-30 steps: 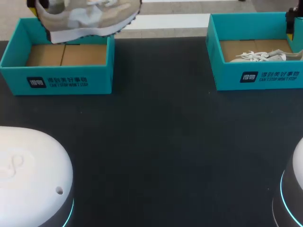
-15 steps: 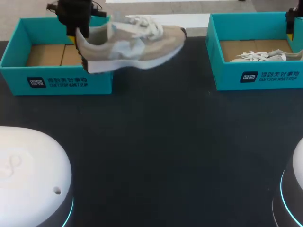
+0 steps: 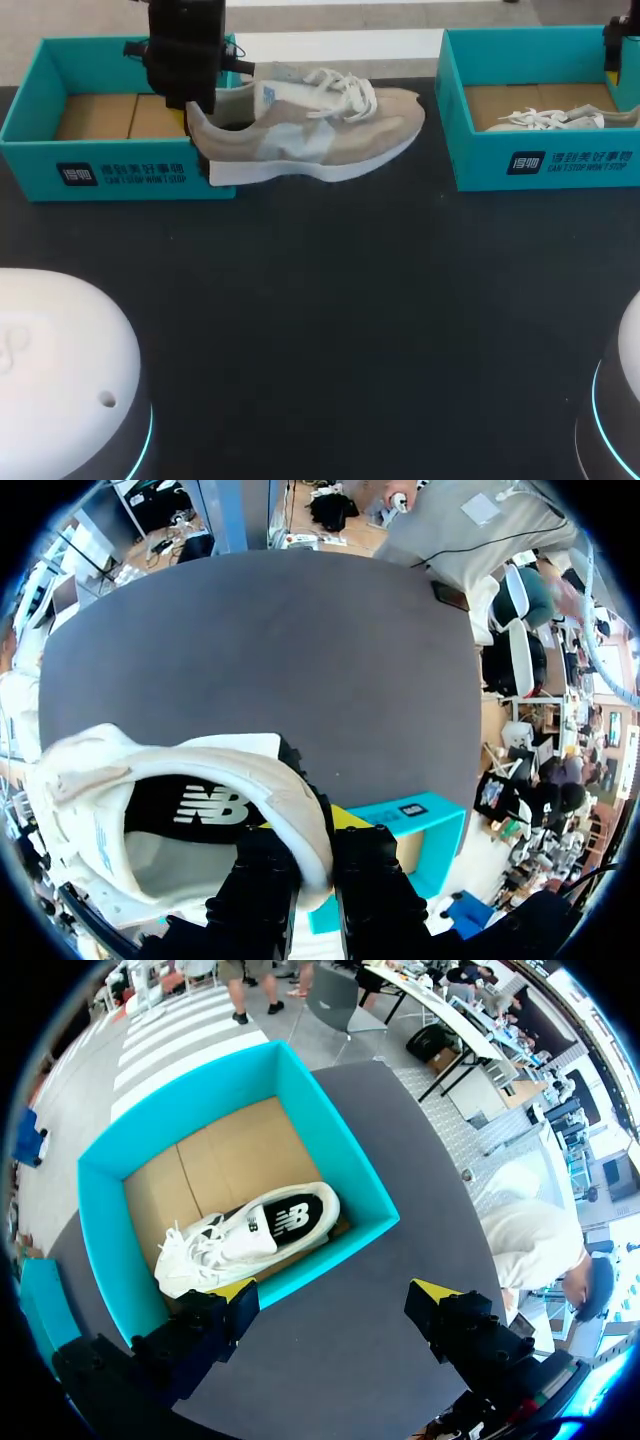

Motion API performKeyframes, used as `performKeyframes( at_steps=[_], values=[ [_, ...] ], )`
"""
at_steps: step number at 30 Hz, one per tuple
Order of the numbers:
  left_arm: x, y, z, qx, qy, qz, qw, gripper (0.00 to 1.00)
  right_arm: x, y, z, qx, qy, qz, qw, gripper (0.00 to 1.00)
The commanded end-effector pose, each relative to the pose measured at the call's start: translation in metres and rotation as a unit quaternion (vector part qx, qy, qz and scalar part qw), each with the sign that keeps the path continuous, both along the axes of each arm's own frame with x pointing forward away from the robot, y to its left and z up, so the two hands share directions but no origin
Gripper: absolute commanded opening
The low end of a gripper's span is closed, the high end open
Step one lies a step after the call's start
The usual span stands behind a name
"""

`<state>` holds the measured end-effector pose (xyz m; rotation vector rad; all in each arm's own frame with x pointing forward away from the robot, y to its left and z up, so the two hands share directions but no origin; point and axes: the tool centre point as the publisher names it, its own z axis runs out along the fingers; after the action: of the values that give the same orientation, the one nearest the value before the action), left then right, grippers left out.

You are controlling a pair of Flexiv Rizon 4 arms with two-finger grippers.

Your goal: Take the shoe out of the shoebox, open the shoe tongue, remove and reinsert the insole, then place the shoe into the shoebox

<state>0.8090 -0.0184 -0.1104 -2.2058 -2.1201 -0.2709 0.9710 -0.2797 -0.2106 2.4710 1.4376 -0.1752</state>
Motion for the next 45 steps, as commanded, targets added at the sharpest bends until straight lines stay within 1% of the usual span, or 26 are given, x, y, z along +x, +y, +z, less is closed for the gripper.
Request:
performKeyframes(
  at_steps=[1,9,11,13,14,16,19,22,24,27,31,37,39,45],
  values=[
    [-0.002,0.003,0.0,-0.003,-0.006,-0.002,1.0,0.0,0.001,0.0,0.0,0.001,0.0,0.0,1.0,1.0],
    [-0.002,0.003,0.0,-0.003,-0.006,-0.002,1.0,0.0,0.001,0.0,0.0,0.001,0.0,0.0,1.0,1.0],
    [-0.014,-0.003,-0.005,0.017,-0.017,0.019,1.0,0.0,0.001,0.0,0.0,0.001,0.0,0.0,1.0,1.0],
    [-0.021,-0.01,-0.01,0.011,-0.015,0.025,1.0,0.0,0.001,0.0,0.0,0.001,0.0,0.0,1.0,1.0],
    [-0.027,-0.018,-0.016,0.022,-0.023,0.036,0.999,0.0,0.001,0.0,0.0,0.001,0.0,0.0,1.0,1.0],
    [-0.034,-0.028,-0.021,0.017,-0.025,0.04,0.999,0.0,0.001,0.0,0.0,0.001,0.0,0.0,1.0,1.0],
    [-0.049,-0.051,-0.033,0.017,-0.028,0.029,0.999,0.0,0.001,0.0,0.0,0.001,0.0,0.0,1.0,1.0],
    [-0.057,-0.068,-0.046,-0.001,-0.017,0.014,1.0,0.0,0.001,0.0,0.0,0.001,0.0,0.0,1.0,1.0],
    [-0.061,-0.076,-0.052,-0.001,-0.016,0.013,1.0,0.0,0.001,0.0,0.0,0.001,0.0,0.0,1.0,1.0],
    [-0.072,-0.093,-0.065,0.001,-0.013,0.008,1.0,0.0,0.001,0.0,0.0,0.001,0.0,0.0,1.0,1.0],
    [-0.082,-0.109,-0.079,0.001,-0.012,0.005,1.0,0.0,0.001,0.0,0.0,0.001,0.0,0.0,1.0,1.0],
    [-0.096,-0.124,-0.106,0.011,-0.001,-0.001,1.0,0.0,0.001,0.0,0.0,0.001,0.0,0.0,1.0,1.0],
    [-0.099,-0.125,-0.118,0.016,0.006,0.002,1.0,0.0,0.001,0.0,0.0,0.001,0.0,0.0,1.0,1.0],
    [-0.099,-0.123,-0.148,0.046,0.018,0.007,0.999,0.0,0.001,0.0,0.0,0.001,0.0,0.0,1.0,1.0]
  ],
)
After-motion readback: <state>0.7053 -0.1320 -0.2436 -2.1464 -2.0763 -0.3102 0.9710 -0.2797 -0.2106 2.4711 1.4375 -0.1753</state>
